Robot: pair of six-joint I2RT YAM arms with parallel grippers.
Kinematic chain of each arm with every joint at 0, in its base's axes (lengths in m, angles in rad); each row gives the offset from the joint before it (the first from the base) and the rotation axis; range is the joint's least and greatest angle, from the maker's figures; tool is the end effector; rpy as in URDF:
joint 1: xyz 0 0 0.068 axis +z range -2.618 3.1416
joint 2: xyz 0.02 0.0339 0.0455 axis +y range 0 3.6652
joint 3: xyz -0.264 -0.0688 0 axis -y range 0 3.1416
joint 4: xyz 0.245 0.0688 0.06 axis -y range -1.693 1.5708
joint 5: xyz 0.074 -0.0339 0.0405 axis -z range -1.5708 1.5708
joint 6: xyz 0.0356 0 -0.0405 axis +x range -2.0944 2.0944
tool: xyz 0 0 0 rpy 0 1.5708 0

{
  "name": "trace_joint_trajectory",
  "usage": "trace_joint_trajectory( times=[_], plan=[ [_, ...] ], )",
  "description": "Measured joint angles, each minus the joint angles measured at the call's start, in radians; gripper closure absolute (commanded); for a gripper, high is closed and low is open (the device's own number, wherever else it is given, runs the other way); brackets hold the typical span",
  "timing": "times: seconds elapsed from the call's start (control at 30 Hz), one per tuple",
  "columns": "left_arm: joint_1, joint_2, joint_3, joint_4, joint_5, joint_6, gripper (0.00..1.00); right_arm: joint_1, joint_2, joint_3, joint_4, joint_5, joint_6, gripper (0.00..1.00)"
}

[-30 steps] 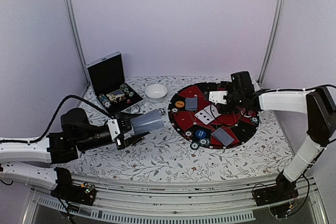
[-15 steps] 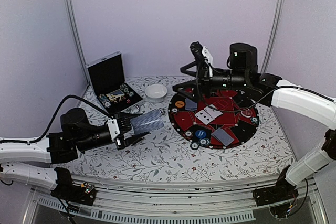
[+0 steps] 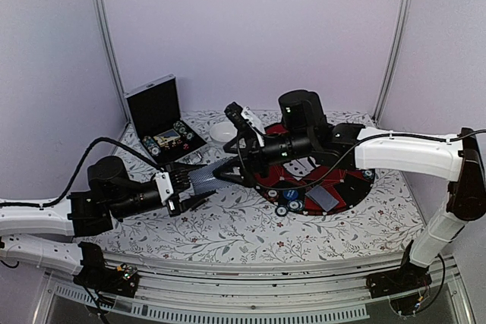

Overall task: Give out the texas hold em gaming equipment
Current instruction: Pick up the poker card from the face-down deck piles.

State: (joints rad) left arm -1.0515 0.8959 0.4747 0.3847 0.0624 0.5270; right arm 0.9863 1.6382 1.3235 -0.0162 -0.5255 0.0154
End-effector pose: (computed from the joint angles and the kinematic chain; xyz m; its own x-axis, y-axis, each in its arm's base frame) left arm 0.1036 -0.1857 0.2702 0.4357 0.2493 -0.8649 0.7848 0.3654 0.5006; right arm 0.1994 0.3338 0.3241 -0.1944 -0.2697 -0.9431 -0.9804 0.0858 0.1775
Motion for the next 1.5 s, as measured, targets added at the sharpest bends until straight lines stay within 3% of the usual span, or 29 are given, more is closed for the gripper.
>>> trace_joint_trajectory(
  times=[0.3, 0.43, 0.6, 0.93, 1.3, 1.5],
  plan=[
    [0.0, 0.0, 0.0, -0.005, -0.004, 0.0, 0.48, 0.001, 0.021, 0.018, -0.073, 0.114, -0.022, 0.03],
    [0.0, 0.0, 0.0, -0.005, -0.007, 0.0, 0.48, 0.001, -0.005, 0.018, -0.103, 0.15, -0.043, 0.1],
    [0.0, 0.0, 0.0, -0.001, -0.007, 0.0, 0.48, 0.0, -0.036, 0.018, -0.138, 0.153, -0.066, 0.32],
    [0.0, 0.0, 0.0, -0.003, -0.015, 0.0, 0.48, -0.001, -0.048, 0.027, -0.188, 0.066, -0.108, 0.95],
    [0.001, 0.0, 0.0, -0.001, -0.021, 0.0, 0.48, -0.036, -0.164, 0.028, -0.305, 0.099, -0.148, 0.98],
    [0.0, 0.0, 0.0, 0.0, -0.011, 0.0, 0.48, -0.166, -0.281, 0.026, -0.362, 0.126, -0.173, 0.98]
  ],
)
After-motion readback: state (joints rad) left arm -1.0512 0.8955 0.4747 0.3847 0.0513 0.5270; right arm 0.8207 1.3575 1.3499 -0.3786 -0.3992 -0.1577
